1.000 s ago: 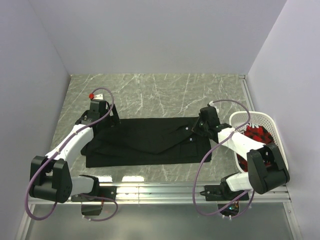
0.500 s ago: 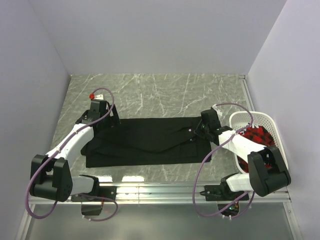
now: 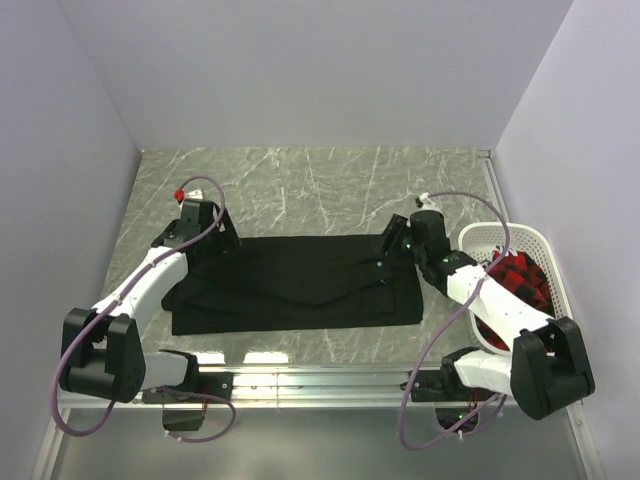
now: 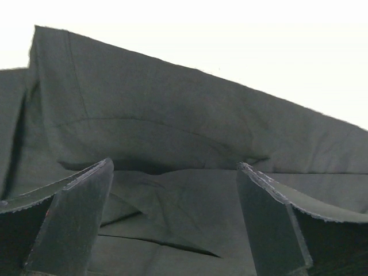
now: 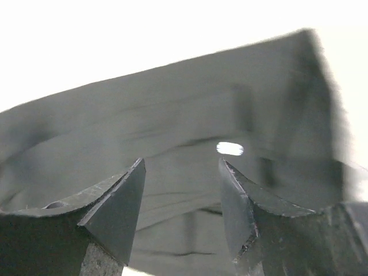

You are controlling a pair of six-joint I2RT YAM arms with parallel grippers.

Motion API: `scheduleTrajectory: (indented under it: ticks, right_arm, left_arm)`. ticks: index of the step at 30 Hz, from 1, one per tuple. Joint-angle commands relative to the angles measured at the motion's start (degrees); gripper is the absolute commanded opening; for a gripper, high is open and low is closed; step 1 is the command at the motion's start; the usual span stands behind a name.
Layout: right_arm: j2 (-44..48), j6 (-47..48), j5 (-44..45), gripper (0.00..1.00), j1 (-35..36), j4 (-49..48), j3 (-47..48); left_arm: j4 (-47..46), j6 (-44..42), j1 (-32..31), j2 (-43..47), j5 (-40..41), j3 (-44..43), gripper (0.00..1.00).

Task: Fold and stack the long sleeve shirts
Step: Fold the shirt

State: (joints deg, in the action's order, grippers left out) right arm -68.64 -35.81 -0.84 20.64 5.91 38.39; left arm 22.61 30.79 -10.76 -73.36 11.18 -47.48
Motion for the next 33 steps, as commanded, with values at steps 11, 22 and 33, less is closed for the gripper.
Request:
scheduleTrajectory:
  ticks: [11, 22, 33]
  right_arm:
    - [-25.11, 5.49, -41.68, 0.61, 18.09, -16.72, 23.27]
    - [-52.53, 5.41, -52.68, 0.58, 26.55, -14.17, 43.34]
    - [-61.70, 6.36, -56.73, 0.54, 23.48, -6.98, 41.07]
  left_arm:
    - [-10.65, 21.05, 0.57, 4.72, -5.20, 8.80, 0.77]
    - [-21.82, 29.33, 1.80, -2.31, -4.94, 16.98, 0.33]
    - [-26.39, 35.48, 5.58, -5.48, -3.89, 22.44, 0.27]
